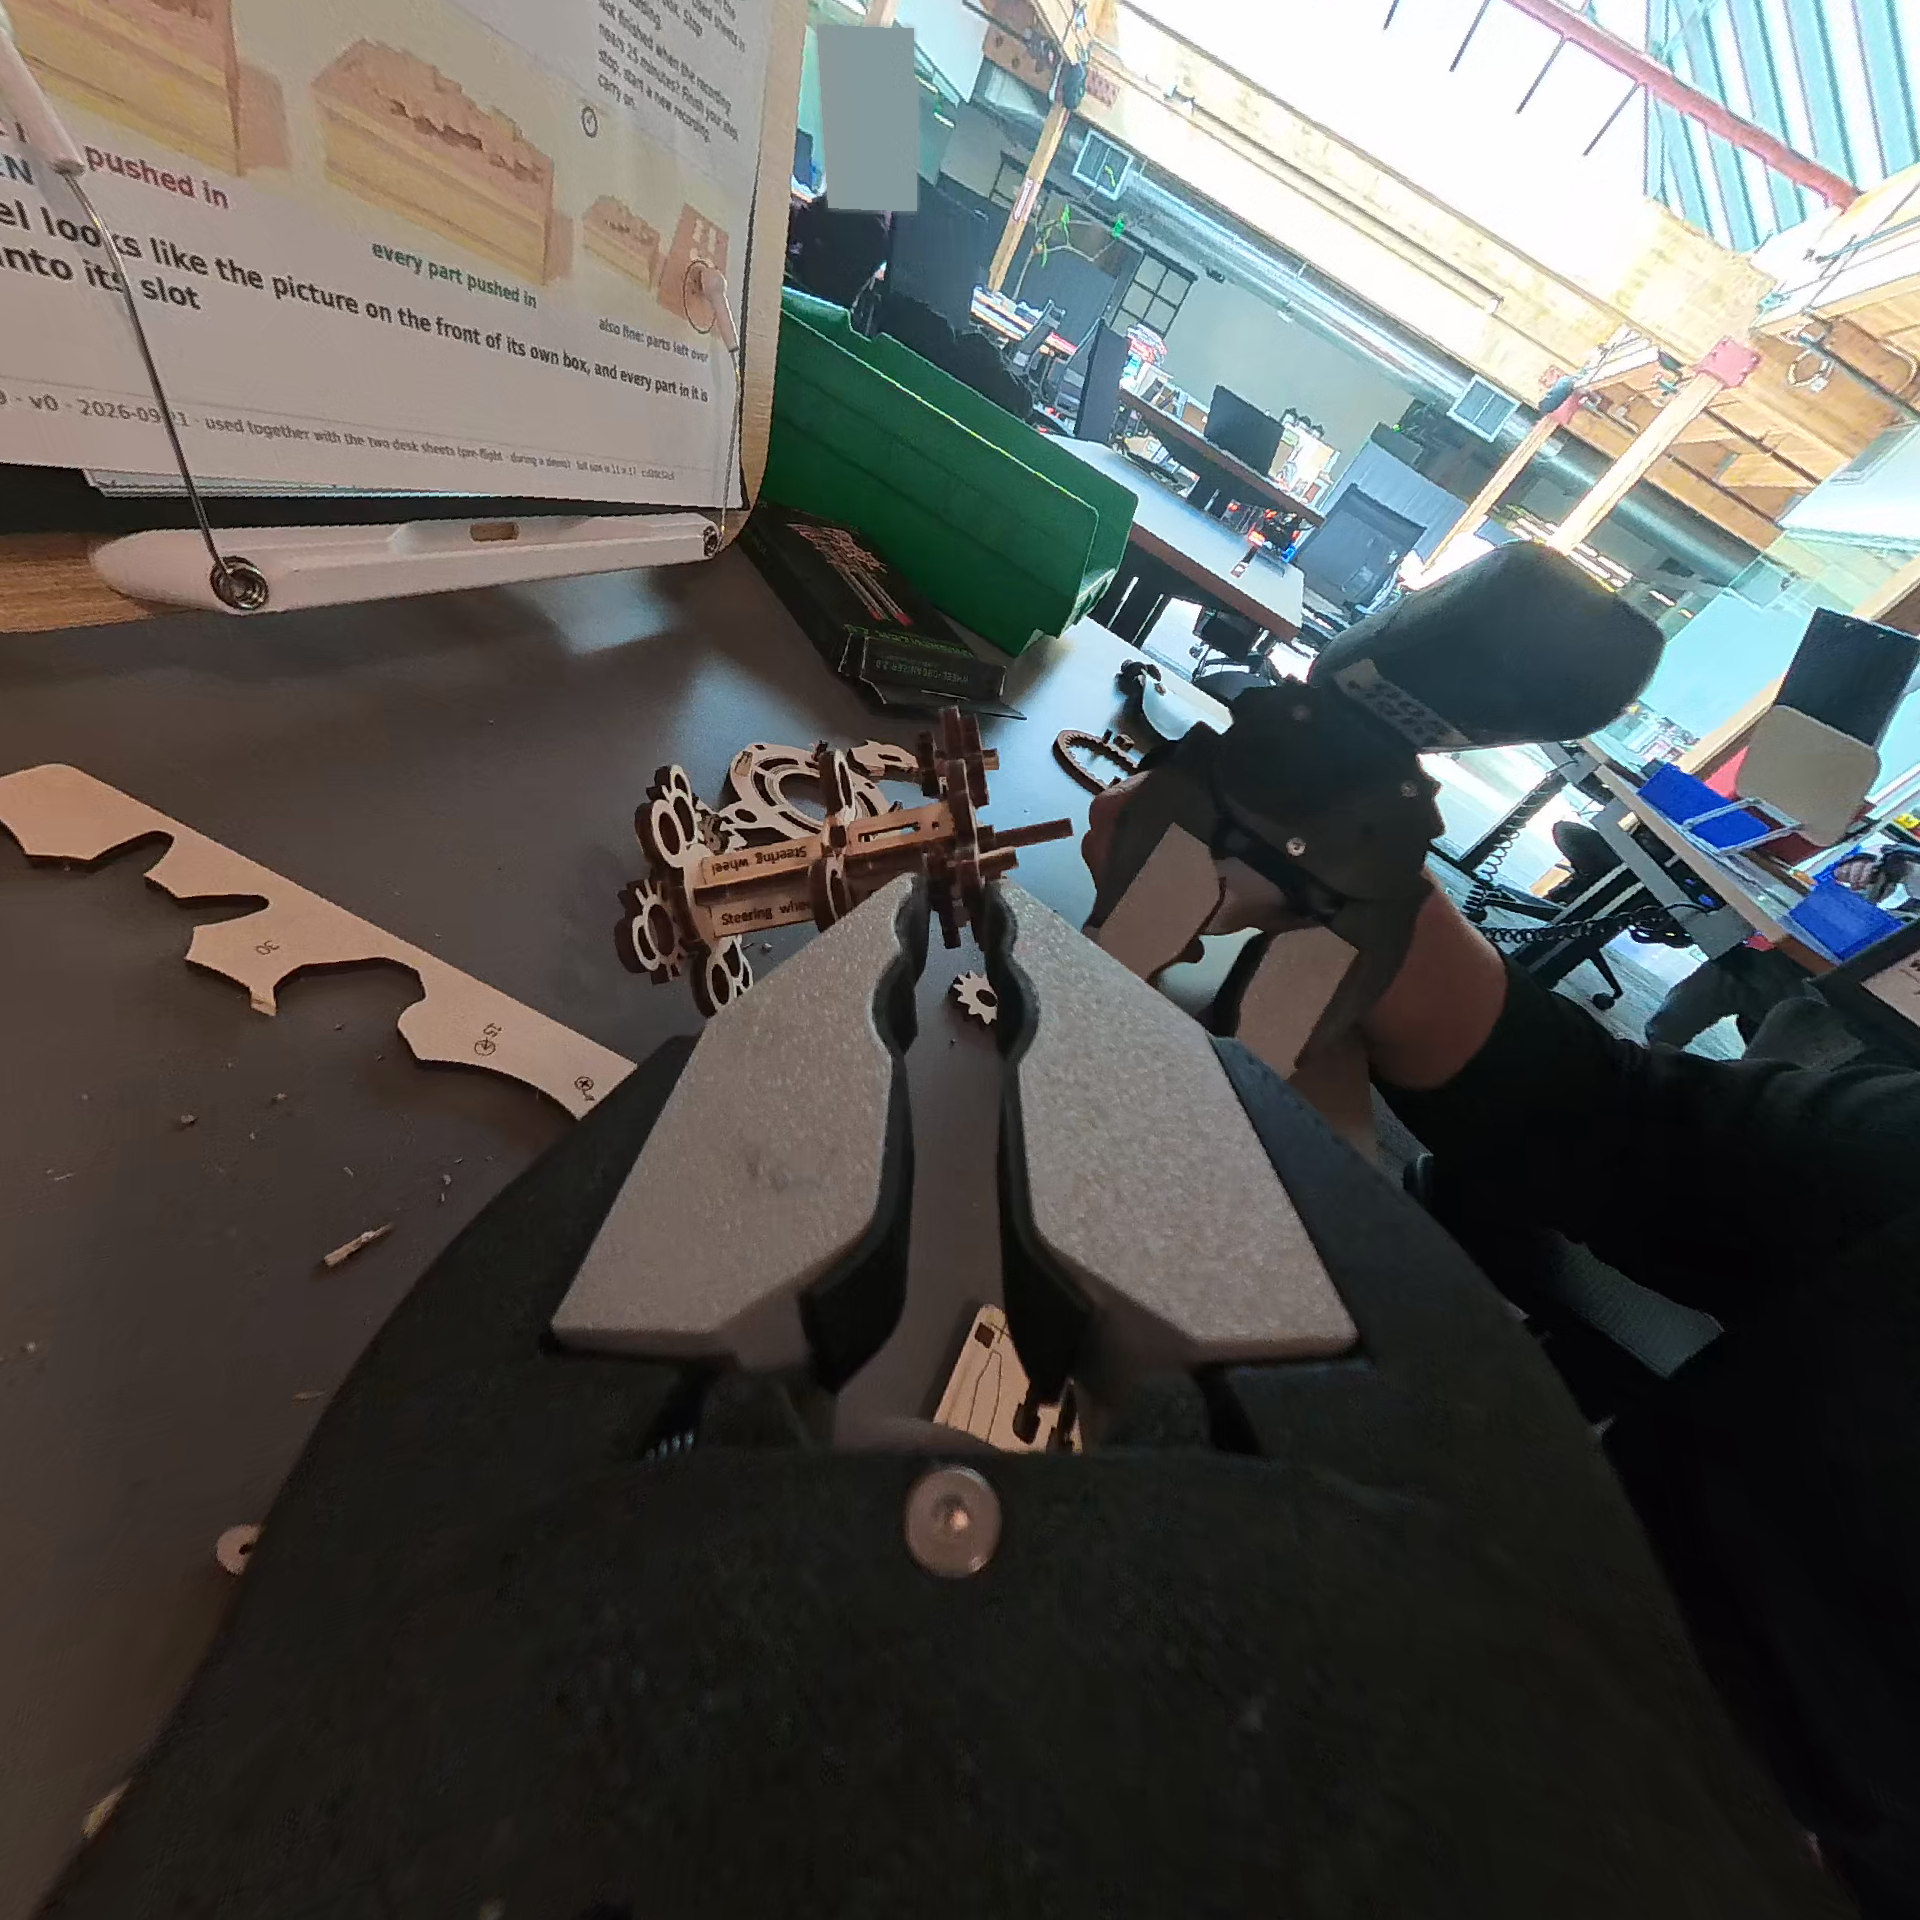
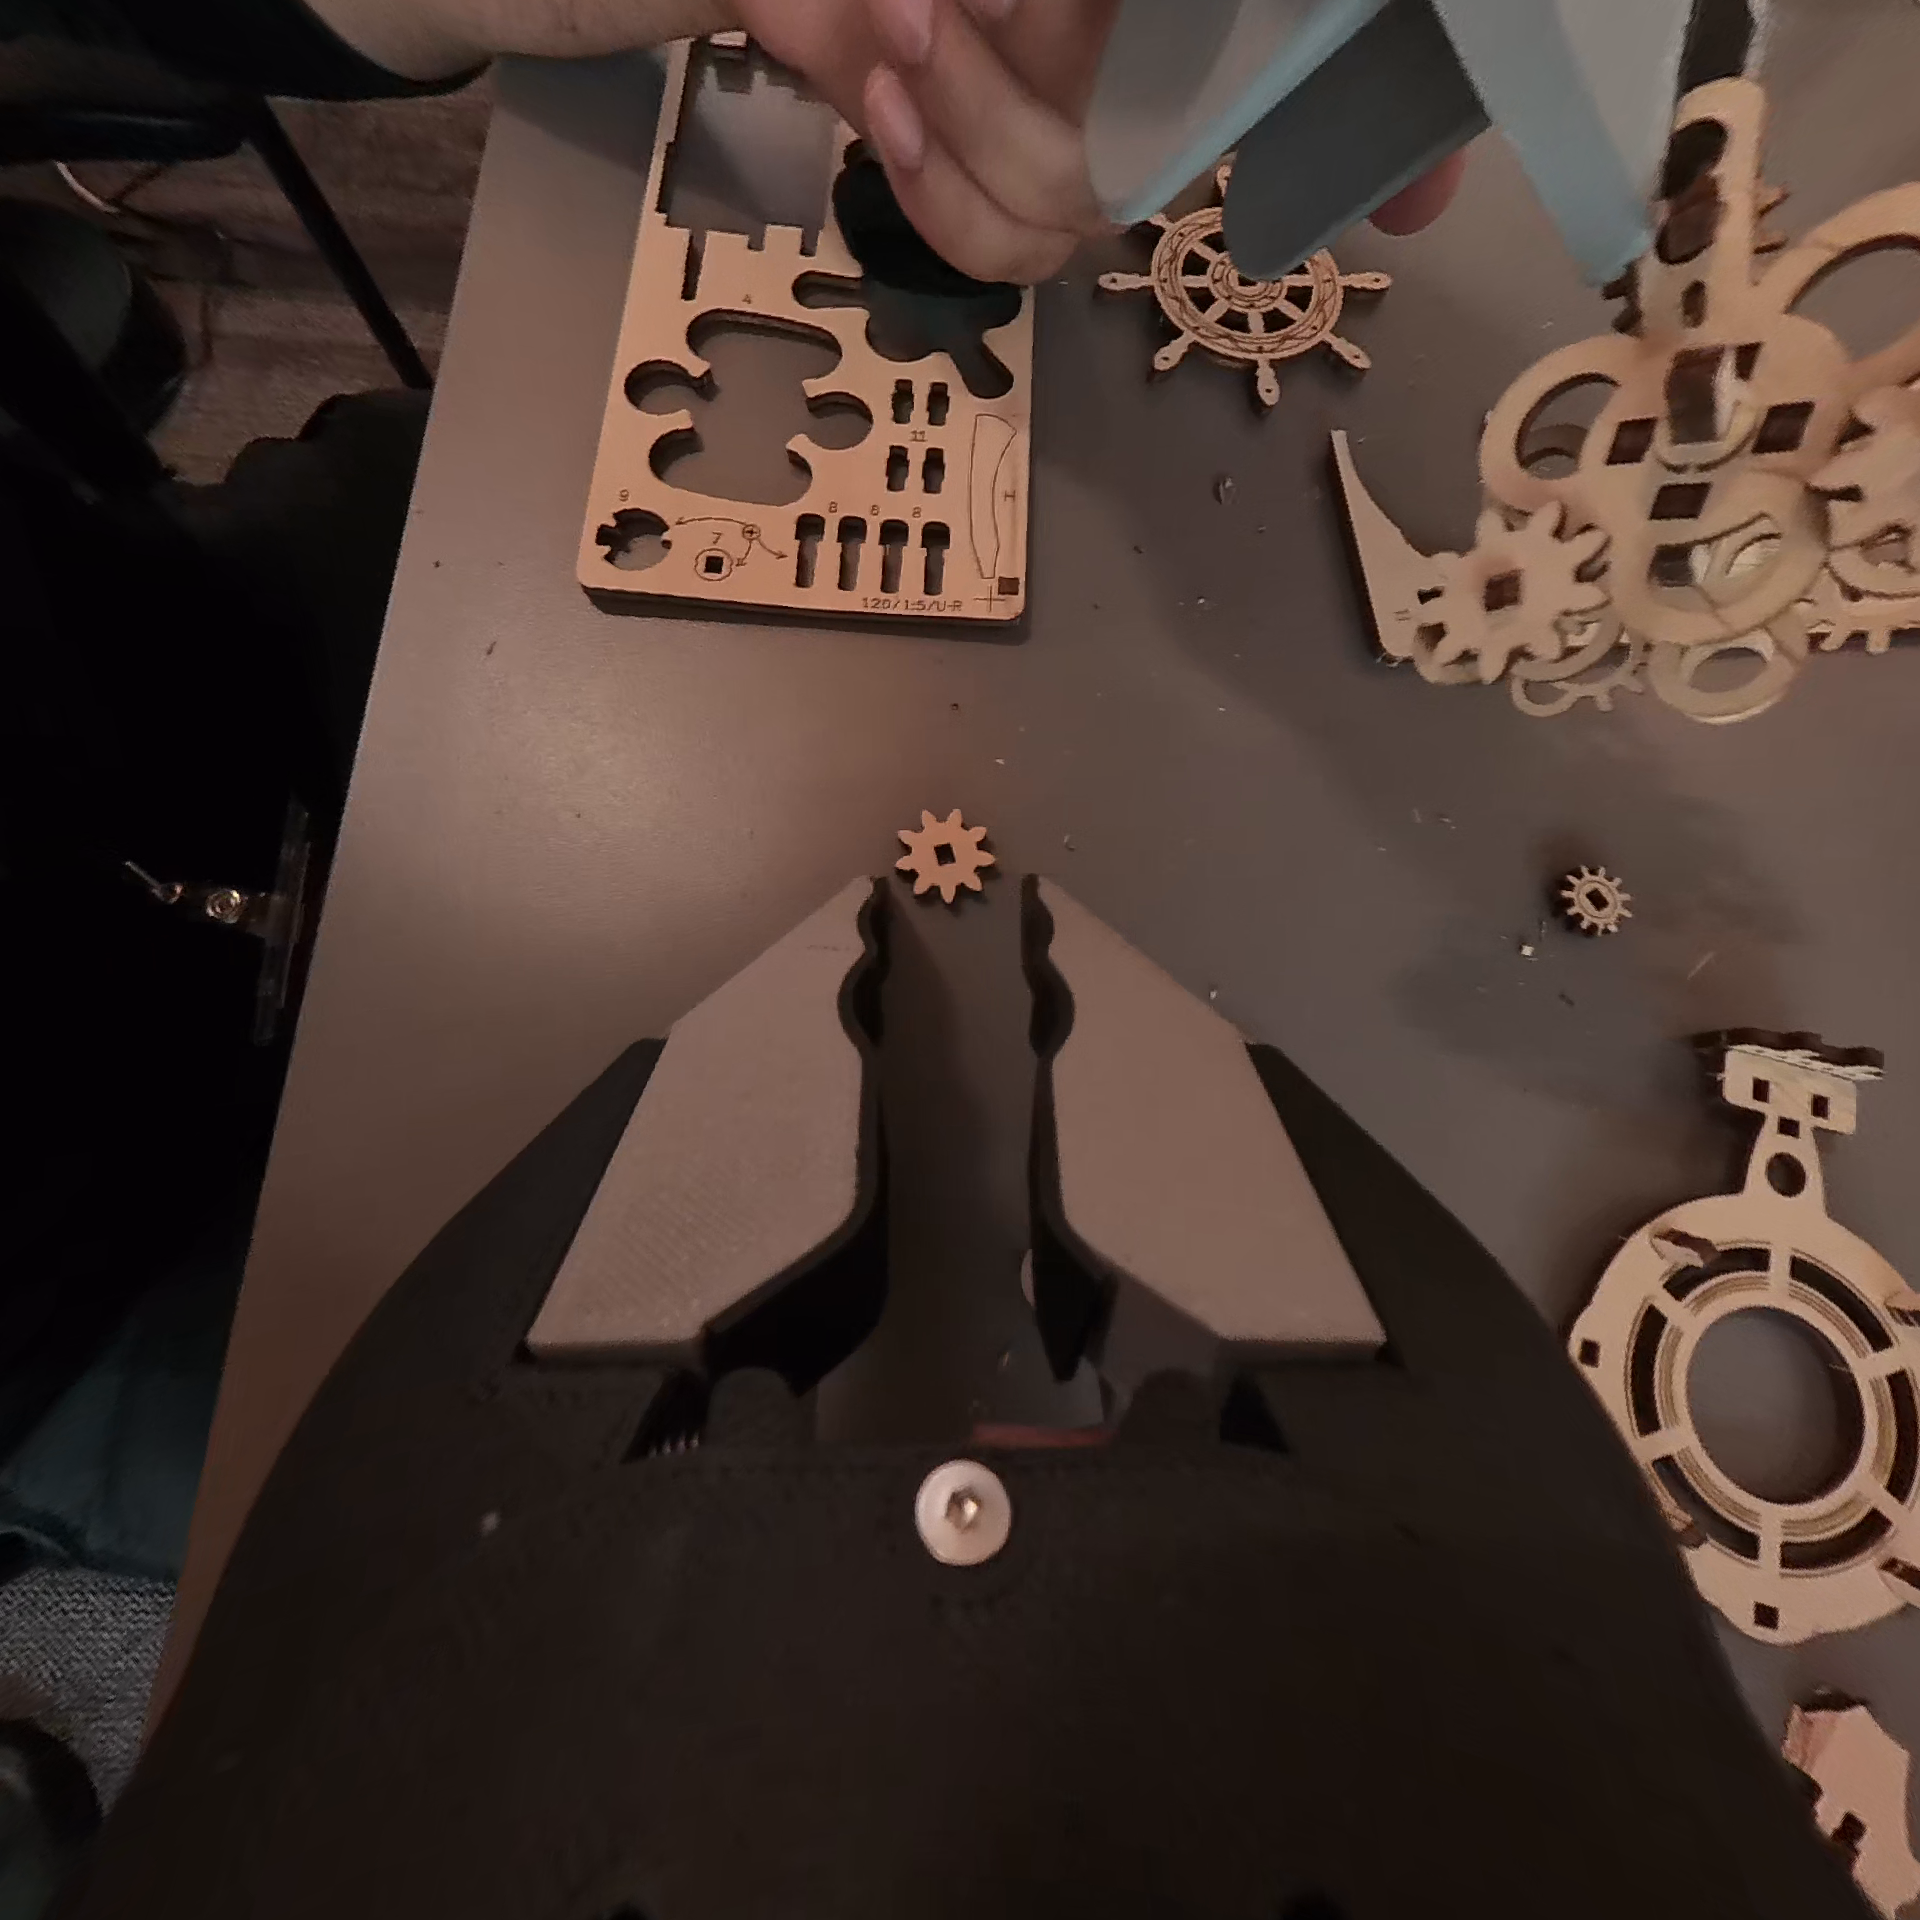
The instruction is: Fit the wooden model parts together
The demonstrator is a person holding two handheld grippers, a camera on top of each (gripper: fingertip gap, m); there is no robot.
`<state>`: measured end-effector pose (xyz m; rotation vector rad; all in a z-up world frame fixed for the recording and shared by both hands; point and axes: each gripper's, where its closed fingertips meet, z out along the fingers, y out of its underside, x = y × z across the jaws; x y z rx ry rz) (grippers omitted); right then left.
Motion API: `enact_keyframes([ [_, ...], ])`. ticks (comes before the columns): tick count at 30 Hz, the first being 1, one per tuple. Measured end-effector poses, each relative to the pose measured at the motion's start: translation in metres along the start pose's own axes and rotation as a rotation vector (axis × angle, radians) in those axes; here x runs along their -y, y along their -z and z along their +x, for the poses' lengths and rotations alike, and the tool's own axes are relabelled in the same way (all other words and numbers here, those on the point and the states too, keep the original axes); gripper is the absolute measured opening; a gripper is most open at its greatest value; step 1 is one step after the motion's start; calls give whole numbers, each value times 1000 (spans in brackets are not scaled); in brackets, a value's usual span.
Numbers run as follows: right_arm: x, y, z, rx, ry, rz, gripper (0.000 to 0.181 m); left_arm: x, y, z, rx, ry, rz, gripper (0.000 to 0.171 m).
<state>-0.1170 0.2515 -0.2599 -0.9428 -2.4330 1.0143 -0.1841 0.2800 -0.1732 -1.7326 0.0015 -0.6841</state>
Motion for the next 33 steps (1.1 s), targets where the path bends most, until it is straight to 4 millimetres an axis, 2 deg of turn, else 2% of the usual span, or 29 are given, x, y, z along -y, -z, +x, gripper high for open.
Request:
enact_keyframes([
  [6, 3, -4, -2, 11, 7, 4, 25, 0, 0, 0, -2, -1, -1, 7],
  [20, 6, -6, -5, -4, 50, 1, 15, 0, 0, 1, -5, 0, -2, 7],
  [25, 12, -2, 3, -110, 153, 9, 15, -1, 0, 2, -6, -1, -3, 7],
  [29, 33, 12, 11, -259, 278, 92, 15, 0, 0, 2, -7, 0, -2, 8],
  [33, 56, 31, 26, -480, 394, 168, 15, -2, -1, 4, -14, 0, -10, 7],
])
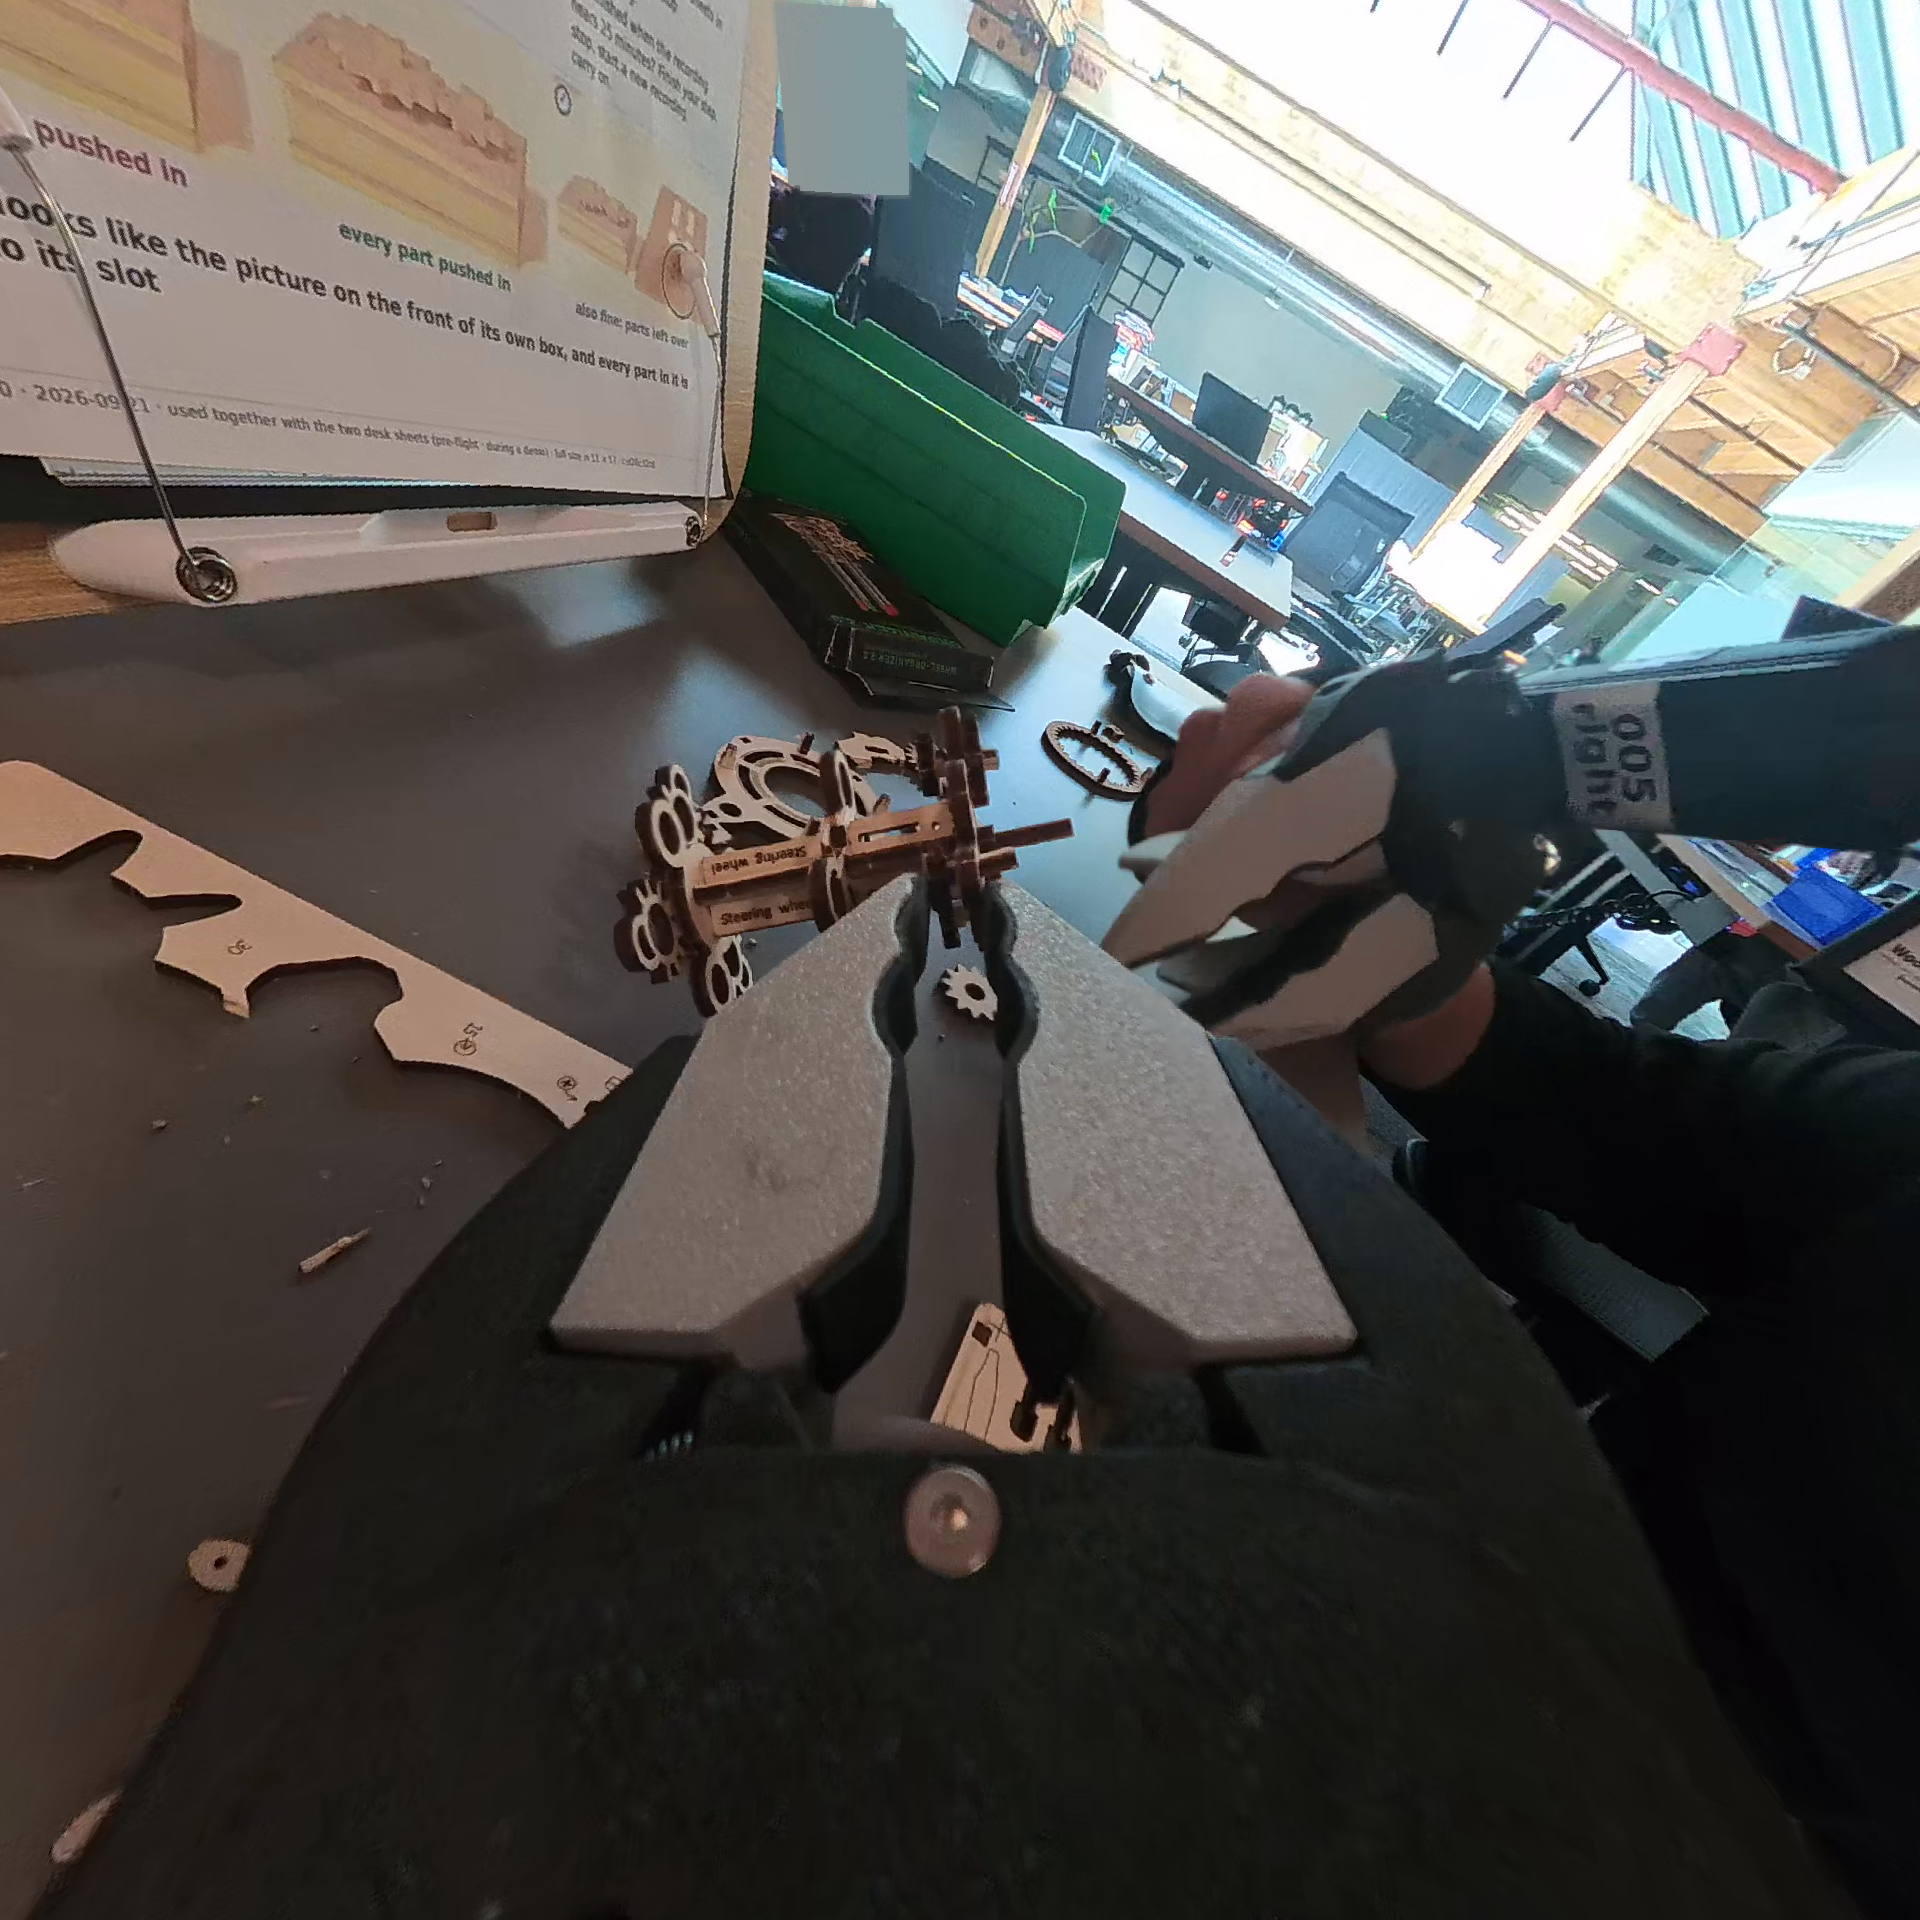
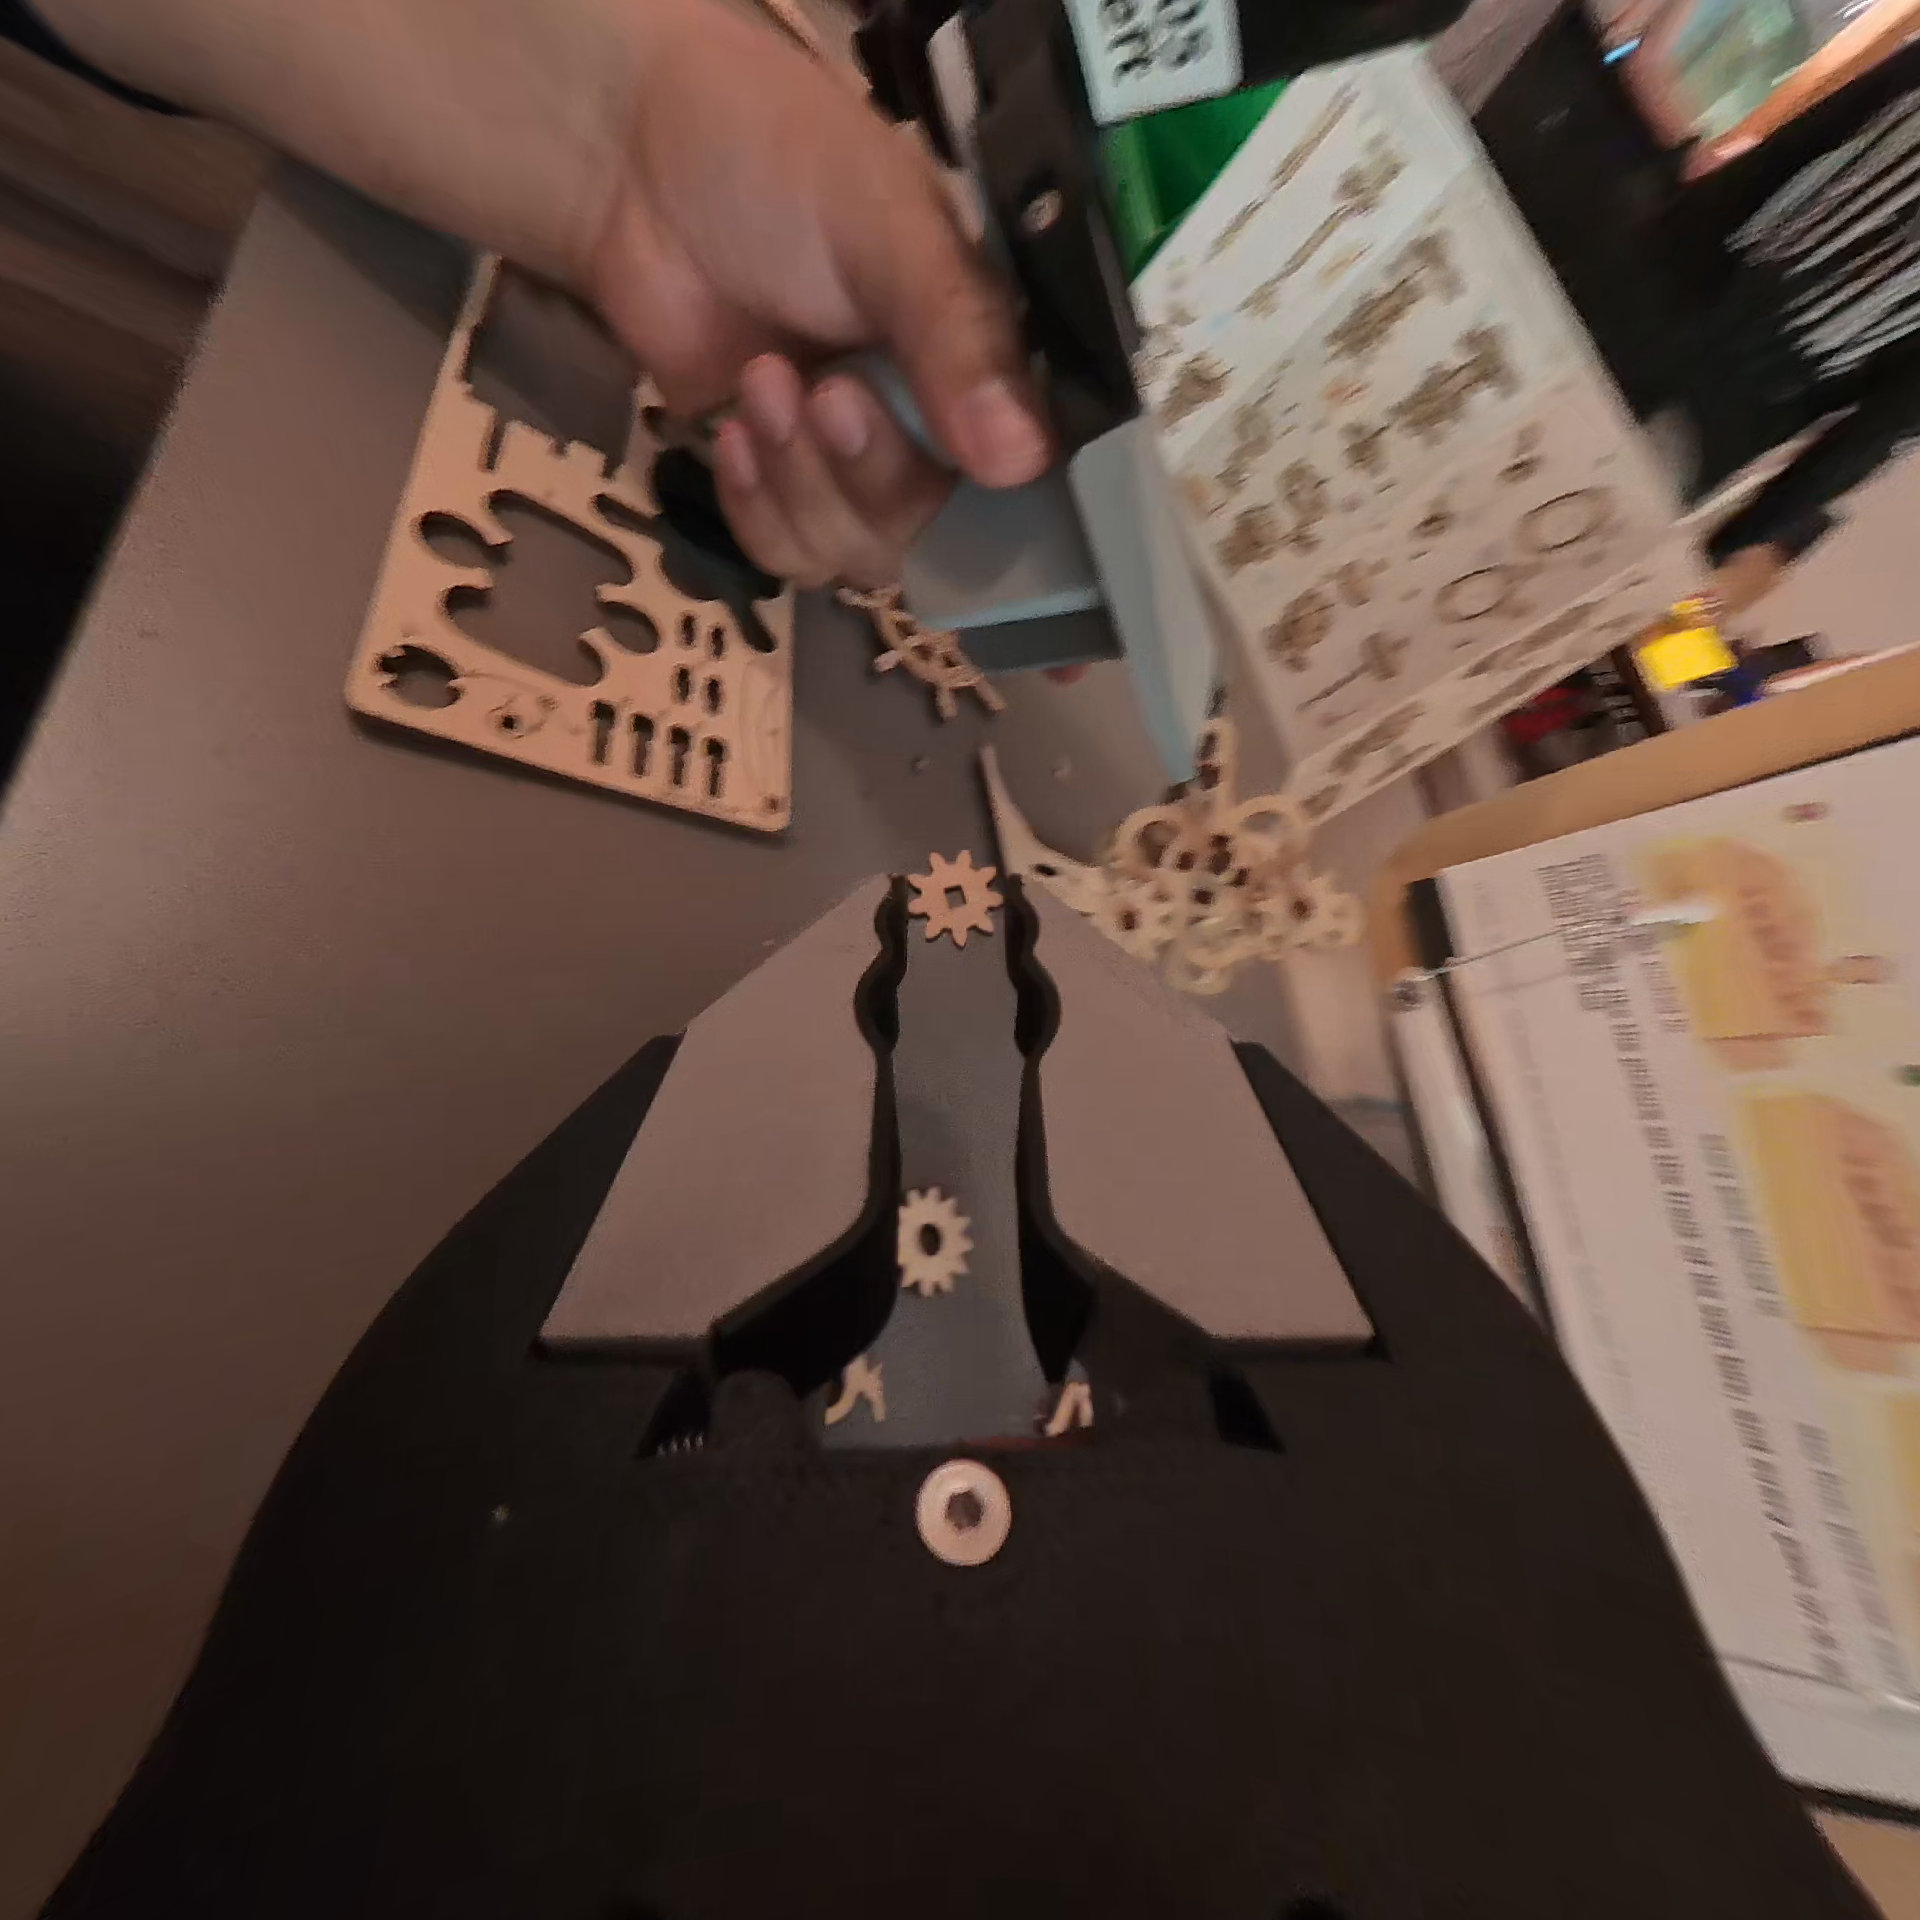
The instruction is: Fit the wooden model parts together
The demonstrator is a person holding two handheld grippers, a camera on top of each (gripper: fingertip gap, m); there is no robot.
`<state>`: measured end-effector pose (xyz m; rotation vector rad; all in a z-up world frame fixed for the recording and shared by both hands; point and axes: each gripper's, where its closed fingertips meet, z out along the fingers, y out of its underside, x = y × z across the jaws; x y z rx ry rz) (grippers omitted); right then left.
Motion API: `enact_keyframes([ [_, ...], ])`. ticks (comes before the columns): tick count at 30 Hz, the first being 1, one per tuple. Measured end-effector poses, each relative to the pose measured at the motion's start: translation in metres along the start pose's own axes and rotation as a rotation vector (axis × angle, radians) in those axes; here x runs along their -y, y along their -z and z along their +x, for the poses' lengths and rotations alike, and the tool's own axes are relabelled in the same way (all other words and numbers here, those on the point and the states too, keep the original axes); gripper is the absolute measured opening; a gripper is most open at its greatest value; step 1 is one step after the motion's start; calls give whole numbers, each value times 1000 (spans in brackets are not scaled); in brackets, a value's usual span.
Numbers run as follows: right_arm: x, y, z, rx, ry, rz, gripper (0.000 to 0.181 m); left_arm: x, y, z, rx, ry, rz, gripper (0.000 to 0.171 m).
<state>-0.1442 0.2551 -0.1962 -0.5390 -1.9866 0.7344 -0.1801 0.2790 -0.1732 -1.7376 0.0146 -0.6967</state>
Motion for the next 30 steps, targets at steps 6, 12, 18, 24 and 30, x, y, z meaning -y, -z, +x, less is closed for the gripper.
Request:
enact_keyframes([
  [6, 11, 5, 26, -211, 85, 8, 14, -2, -2, 8, -59, 42, -9, 7],
  [12, 16, 9, 40, -298, 74, 17, 14, -5, -3, 11, -79, 54, -24, 7],
  [18, 20, 6, 40, -304, 78, 23, 14, -8, -6, 17, -110, 58, -41, 7],
  [24, 22, 3, 34, -281, 100, 36, 14, -8, -6, 24, -169, 96, -41, 7],
  [30, 22, 8, 39, -295, 80, 55, 14, -7, -5, 26, -204, 137, -30, 7],
])
